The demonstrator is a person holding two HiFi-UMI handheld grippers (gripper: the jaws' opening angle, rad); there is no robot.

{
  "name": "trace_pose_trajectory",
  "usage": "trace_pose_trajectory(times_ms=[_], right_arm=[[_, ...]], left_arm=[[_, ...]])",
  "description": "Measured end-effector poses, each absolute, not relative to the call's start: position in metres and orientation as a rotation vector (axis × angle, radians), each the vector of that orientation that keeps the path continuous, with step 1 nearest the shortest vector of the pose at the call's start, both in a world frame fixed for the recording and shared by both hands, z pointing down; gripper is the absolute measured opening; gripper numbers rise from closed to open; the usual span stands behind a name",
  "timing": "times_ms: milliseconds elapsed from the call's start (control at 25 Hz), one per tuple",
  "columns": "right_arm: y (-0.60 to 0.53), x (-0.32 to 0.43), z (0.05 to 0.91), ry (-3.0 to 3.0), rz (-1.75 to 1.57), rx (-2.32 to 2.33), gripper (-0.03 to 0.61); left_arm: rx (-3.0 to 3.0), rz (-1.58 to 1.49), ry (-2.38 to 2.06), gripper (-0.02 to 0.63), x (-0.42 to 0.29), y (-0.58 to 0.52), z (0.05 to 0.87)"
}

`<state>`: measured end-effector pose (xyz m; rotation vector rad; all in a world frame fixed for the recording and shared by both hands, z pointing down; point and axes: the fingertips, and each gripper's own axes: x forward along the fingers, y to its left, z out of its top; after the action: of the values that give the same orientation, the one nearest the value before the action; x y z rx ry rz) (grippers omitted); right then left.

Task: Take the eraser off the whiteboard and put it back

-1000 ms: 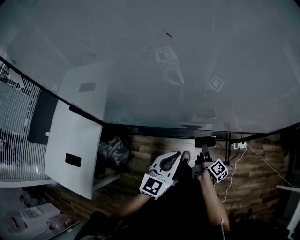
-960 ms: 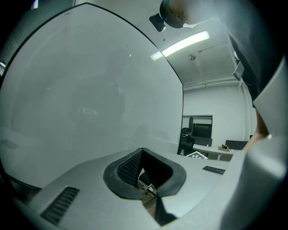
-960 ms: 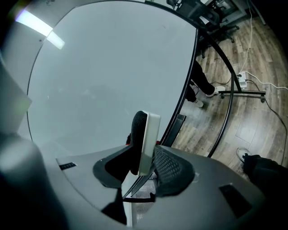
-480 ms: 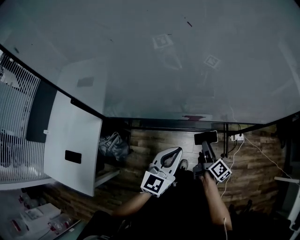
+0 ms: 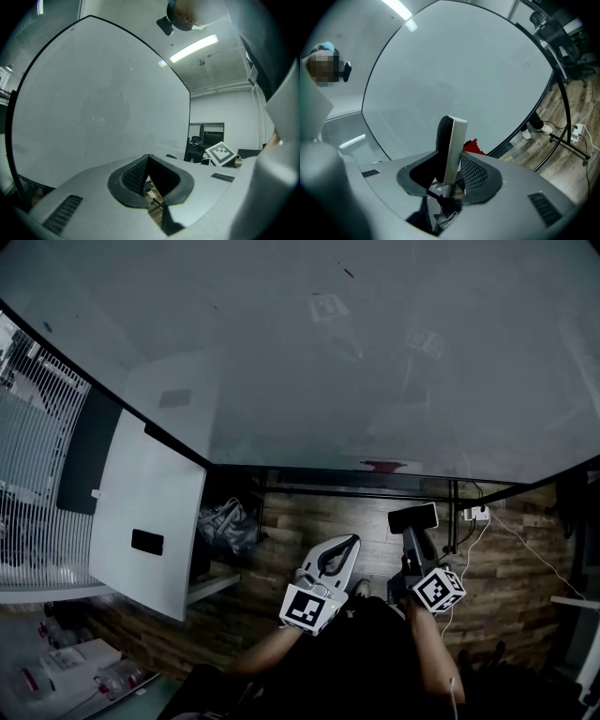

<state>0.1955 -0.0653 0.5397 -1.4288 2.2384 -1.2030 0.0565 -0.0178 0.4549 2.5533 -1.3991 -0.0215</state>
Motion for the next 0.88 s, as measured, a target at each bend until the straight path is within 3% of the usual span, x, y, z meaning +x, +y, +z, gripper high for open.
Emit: trace_pose_trajectory(times_ms=[880], right_arm=[[0.027,0.209,0.458,2.629,-0.648,-1.292,0.153]], left_arm=[[2.540,-0.025,-1.560,0.000,0.103,0.049,0.433]])
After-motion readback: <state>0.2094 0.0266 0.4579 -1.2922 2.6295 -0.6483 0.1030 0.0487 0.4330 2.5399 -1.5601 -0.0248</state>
